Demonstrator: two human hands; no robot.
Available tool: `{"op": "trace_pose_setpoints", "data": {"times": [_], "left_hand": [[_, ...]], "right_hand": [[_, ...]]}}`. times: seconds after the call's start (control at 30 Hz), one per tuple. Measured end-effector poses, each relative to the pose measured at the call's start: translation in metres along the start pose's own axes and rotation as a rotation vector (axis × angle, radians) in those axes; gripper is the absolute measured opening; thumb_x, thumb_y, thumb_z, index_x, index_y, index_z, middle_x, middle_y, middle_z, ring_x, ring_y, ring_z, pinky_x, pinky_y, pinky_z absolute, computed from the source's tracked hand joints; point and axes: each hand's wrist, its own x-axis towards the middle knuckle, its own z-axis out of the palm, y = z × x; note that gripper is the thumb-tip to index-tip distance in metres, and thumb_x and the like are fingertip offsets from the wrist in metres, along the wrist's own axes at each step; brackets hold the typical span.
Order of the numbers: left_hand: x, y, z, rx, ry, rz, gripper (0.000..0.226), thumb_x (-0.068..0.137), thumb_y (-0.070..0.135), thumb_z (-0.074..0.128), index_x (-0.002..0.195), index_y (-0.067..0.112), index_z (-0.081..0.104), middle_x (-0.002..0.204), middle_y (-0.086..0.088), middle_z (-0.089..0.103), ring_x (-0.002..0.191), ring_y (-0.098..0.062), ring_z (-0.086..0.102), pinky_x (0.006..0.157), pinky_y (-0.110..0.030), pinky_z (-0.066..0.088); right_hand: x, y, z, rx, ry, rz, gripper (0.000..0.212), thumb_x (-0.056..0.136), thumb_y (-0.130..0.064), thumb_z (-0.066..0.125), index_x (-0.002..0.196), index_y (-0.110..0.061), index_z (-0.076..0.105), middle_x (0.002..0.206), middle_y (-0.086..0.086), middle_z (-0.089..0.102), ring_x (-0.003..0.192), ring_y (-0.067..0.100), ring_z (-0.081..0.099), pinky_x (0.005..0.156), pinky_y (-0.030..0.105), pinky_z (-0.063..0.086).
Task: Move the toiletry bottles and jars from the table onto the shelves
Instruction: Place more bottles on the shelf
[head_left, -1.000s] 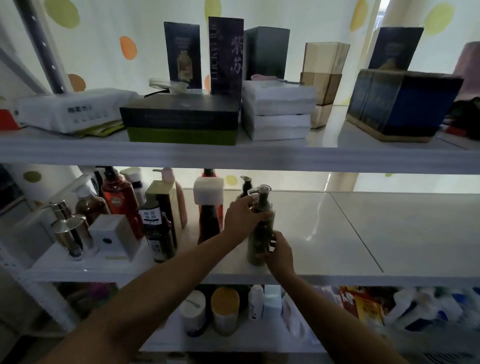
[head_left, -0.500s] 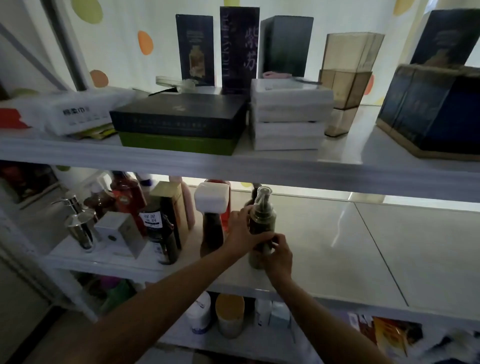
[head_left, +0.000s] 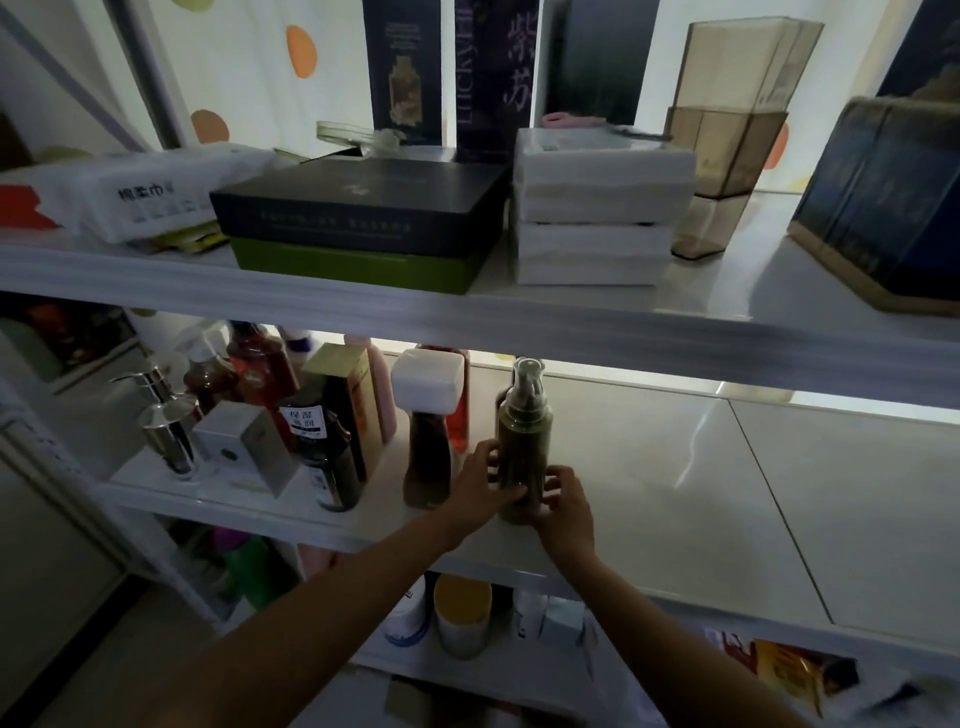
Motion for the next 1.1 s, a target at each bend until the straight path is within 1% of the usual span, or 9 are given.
{"op": "trace_pose_setpoints", "data": {"times": [0.1, 0.17, 0.33, 0.47, 0.63, 0.73, 0.8, 0.97, 1.1], "left_hand": [[0.002, -0.010, -0.001, 0.044, 0.018, -0.007, 0.058, 0.083, 0.012, 0.070, 0.134, 0.011, 0.042, 0.125, -0.005, 0.049, 0.111, -0.017, 0.052, 0.082, -0.018, 0.048], [0.005, -0.014, 0.000, 0.080, 0.045, -0.023, 0.055, 0.083, 0.014, 0.069, 0.132, 0.012, 0.045, 0.123, -0.009, 0.049, 0.104, -0.018, 0.053, 0.075, -0.016, 0.047], [0.012, -0.014, 0.008, 0.063, 0.121, 0.000, 0.054, 0.074, 0.004, 0.076, 0.119, 0.003, 0.047, 0.117, -0.008, 0.057, 0.107, -0.021, 0.057, 0.078, -0.017, 0.049], [0.013, -0.014, 0.006, 0.011, 0.125, -0.026, 0.055, 0.070, 0.003, 0.079, 0.113, 0.003, 0.044, 0.109, -0.005, 0.056, 0.100, -0.021, 0.057, 0.075, -0.020, 0.050], [0.012, -0.022, 0.007, 0.015, 0.111, -0.001, 0.050, 0.077, 0.003, 0.073, 0.120, 0.009, 0.048, 0.109, -0.002, 0.057, 0.098, -0.015, 0.058, 0.075, -0.018, 0.051], [0.012, -0.026, 0.007, 0.021, 0.114, 0.003, 0.048, 0.079, 0.006, 0.072, 0.121, 0.012, 0.050, 0.112, -0.002, 0.059, 0.105, -0.019, 0.059, 0.083, -0.024, 0.052], [0.015, -0.025, 0.007, 0.027, 0.122, -0.009, 0.044, 0.078, 0.006, 0.073, 0.116, 0.011, 0.051, 0.110, -0.004, 0.061, 0.102, -0.019, 0.061, 0.080, -0.022, 0.052], [0.020, -0.021, 0.005, 0.121, 0.127, -0.012, 0.046, 0.073, 0.009, 0.077, 0.111, 0.007, 0.051, 0.101, 0.002, 0.059, 0.093, -0.013, 0.060, 0.073, -0.017, 0.050], [0.020, -0.024, 0.004, 0.121, 0.121, -0.002, 0.043, 0.078, 0.011, 0.074, 0.115, 0.007, 0.052, 0.108, -0.003, 0.062, 0.098, -0.014, 0.061, 0.073, -0.017, 0.051]], "right_hand": [[0.010, -0.003, -0.012, 0.016, -0.116, -0.044, 0.049, 0.077, -0.012, 0.074, 0.120, -0.014, 0.052, 0.110, 0.005, 0.063, 0.096, 0.017, 0.062, 0.071, 0.017, 0.049], [0.011, -0.005, -0.016, 0.029, -0.157, -0.049, 0.053, 0.078, -0.011, 0.074, 0.125, -0.011, 0.049, 0.111, 0.004, 0.061, 0.099, 0.014, 0.059, 0.073, 0.014, 0.048], [0.009, -0.006, -0.001, -0.046, -0.077, -0.030, 0.068, 0.065, -0.022, 0.084, 0.122, -0.012, 0.048, 0.110, -0.001, 0.045, 0.097, 0.014, 0.053, 0.079, 0.027, 0.051], [0.014, -0.012, -0.004, 0.007, -0.074, -0.024, 0.058, 0.068, -0.013, 0.081, 0.118, -0.010, 0.051, 0.110, 0.008, 0.060, 0.096, 0.019, 0.058, 0.077, 0.026, 0.050], [0.012, -0.010, -0.011, 0.084, -0.133, -0.062, 0.059, 0.073, -0.013, 0.078, 0.125, -0.011, 0.049, 0.116, 0.008, 0.063, 0.102, 0.010, 0.056, 0.083, 0.018, 0.047], [0.013, -0.009, -0.010, 0.100, -0.147, -0.058, 0.059, 0.073, -0.015, 0.079, 0.123, -0.012, 0.049, 0.117, 0.008, 0.063, 0.103, 0.011, 0.058, 0.077, 0.010, 0.048], [0.016, -0.009, -0.012, 0.096, -0.169, -0.055, 0.057, 0.074, -0.015, 0.078, 0.123, -0.011, 0.049, 0.118, 0.009, 0.063, 0.105, 0.015, 0.060, 0.073, 0.008, 0.048], [0.020, -0.009, -0.015, 0.039, -0.190, -0.074, 0.057, 0.077, -0.014, 0.075, 0.127, -0.008, 0.047, 0.124, 0.011, 0.060, 0.115, 0.022, 0.057, 0.090, 0.023, 0.047], [0.020, -0.009, -0.014, 0.041, -0.198, -0.055, 0.054, 0.078, -0.015, 0.074, 0.126, -0.009, 0.047, 0.124, 0.012, 0.060, 0.115, 0.023, 0.057, 0.089, 0.025, 0.048]]}}
